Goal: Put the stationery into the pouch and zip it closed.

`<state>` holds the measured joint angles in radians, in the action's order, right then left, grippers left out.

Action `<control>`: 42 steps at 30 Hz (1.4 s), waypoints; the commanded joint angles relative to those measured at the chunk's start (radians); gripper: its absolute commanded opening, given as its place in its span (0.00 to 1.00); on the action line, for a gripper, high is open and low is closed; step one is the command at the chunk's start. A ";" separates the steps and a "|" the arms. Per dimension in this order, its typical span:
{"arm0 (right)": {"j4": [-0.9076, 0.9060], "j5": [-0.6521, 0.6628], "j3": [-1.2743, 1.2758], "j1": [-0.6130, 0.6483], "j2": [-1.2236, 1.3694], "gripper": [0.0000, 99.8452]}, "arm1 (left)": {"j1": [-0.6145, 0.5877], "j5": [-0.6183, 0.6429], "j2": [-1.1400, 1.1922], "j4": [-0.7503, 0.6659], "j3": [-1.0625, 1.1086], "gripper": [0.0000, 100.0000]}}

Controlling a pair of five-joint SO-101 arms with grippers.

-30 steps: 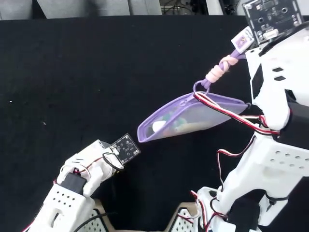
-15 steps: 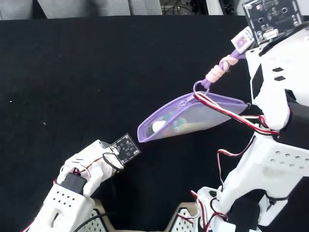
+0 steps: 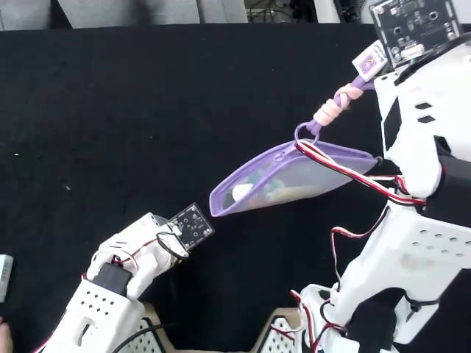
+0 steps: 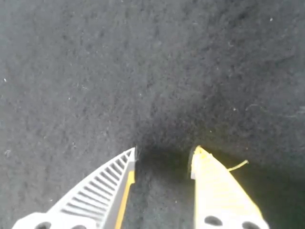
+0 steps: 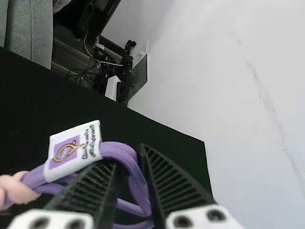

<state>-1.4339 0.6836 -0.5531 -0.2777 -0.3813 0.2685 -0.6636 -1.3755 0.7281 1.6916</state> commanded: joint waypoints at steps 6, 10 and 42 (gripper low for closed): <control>0.020 -0.002 -0.013 -0.015 -0.005 0.01 | 0.002 -0.003 0.009 -0.006 0.015 0.20; 0.020 -0.002 -0.013 -0.012 -0.005 0.01 | 0.002 -0.003 0.009 -0.006 0.015 0.20; 0.020 -0.002 -0.013 -0.009 -0.005 0.01 | -0.246 0.002 0.006 0.201 -0.372 0.20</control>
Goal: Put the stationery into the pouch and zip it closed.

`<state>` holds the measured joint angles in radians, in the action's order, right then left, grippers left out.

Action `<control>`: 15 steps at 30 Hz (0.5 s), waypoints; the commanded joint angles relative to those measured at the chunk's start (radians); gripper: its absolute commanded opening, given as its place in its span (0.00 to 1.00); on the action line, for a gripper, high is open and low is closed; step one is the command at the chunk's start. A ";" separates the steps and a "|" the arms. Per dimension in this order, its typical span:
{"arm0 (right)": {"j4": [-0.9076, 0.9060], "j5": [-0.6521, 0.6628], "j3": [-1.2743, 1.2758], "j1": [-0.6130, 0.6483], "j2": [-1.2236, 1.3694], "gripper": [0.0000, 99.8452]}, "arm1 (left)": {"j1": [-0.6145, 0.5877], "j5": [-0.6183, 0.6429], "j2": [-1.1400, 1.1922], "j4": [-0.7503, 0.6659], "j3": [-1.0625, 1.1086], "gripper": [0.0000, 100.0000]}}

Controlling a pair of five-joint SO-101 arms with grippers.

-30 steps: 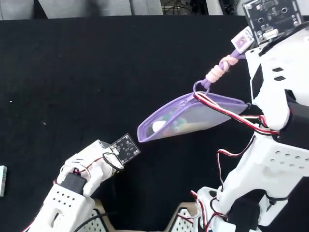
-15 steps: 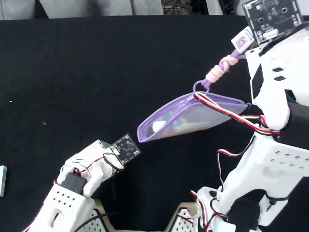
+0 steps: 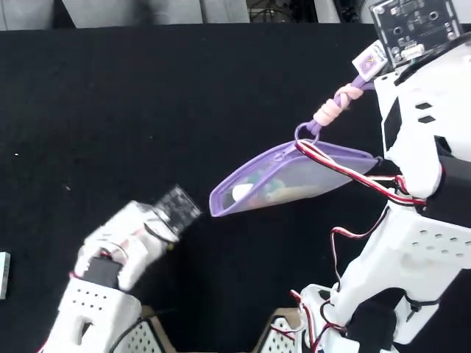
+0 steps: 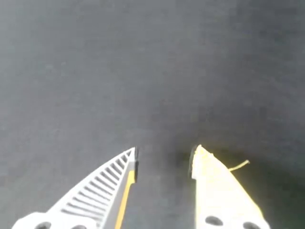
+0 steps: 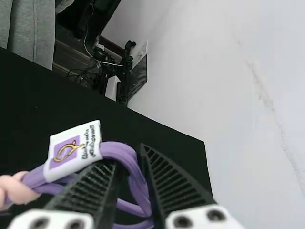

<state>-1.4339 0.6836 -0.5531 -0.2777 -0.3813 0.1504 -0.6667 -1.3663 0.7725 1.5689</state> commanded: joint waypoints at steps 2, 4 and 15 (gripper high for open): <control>0.020 -0.002 -0.013 -0.009 -0.005 0.01 | -0.209 0.006 -0.003 0.272 -0.387 0.20; 0.020 -0.002 -0.012 -0.009 -0.005 0.01 | -0.302 0.021 0.000 0.376 -0.527 0.20; 0.020 -0.002 -0.008 -0.009 -0.005 0.01 | -0.903 0.055 0.043 0.652 -0.831 0.20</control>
<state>-1.4339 0.6836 -0.5531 -0.2777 -0.3813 -0.5585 -0.5746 -1.3663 1.4016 0.7986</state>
